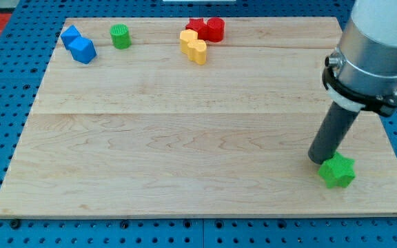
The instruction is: Push the blue blocks slightly to the down
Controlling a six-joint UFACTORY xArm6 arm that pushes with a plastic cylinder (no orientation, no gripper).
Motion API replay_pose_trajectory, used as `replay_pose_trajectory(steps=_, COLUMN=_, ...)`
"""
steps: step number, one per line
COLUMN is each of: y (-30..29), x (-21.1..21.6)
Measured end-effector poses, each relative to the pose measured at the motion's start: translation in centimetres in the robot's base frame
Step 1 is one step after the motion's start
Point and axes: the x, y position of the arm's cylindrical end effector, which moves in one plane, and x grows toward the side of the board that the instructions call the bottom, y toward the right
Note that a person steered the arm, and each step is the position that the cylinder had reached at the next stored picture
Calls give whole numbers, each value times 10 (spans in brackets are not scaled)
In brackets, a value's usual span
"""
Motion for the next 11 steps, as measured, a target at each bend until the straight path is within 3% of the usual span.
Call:
replay_pose_trajectory(steps=1, y=-43, x=-27)
replay_pose_trajectory(steps=2, y=-134, x=-68)
replay_pose_trajectory(steps=5, y=-463, x=-190)
replay_pose_trajectory(steps=6, y=-481, x=-198)
replay_pose_trajectory(steps=9, y=-449, x=-310)
replay_pose_trajectory(steps=10, y=-426, x=-312)
replay_pose_trajectory(steps=11, y=-418, x=-273)
